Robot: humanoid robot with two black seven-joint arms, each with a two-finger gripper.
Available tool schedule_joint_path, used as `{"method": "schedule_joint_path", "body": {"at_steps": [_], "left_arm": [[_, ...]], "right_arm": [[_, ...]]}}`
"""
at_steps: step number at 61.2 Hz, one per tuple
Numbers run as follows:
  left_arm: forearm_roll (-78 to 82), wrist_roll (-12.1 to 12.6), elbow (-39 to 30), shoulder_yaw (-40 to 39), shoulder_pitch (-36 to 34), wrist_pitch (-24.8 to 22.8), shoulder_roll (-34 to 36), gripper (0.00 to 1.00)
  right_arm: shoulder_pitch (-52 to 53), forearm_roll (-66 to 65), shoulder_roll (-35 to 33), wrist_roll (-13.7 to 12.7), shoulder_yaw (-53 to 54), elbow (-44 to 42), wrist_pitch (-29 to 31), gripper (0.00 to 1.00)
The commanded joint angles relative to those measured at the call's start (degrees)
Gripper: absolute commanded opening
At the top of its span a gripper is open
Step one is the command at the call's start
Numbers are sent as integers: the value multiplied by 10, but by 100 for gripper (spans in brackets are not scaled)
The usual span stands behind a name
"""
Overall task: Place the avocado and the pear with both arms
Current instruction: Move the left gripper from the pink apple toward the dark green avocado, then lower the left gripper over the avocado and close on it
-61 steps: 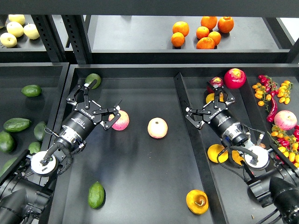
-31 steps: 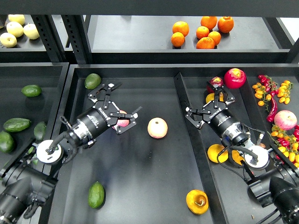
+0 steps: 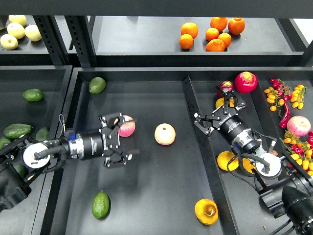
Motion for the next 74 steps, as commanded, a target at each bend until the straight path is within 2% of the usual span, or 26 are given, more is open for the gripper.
{"method": "schedule_joint_path", "body": {"at_steps": [1,15,28,74], "left_arm": [[37,0,-4,40,-15,0,29,97],[109,0,-15,108,-25,0,78,97],[161,0,-18,162,-27,0,75,97],[230,0,-16,196,-23,0,31,97]], "right_arm": [[-2,0,0,0,0,0,0,99],[-4,0,0,0,0,-5,0,99],[-4,0,0,0,0,-6,0,99],[-5,0,0,0,0,-7,0,99]]}}
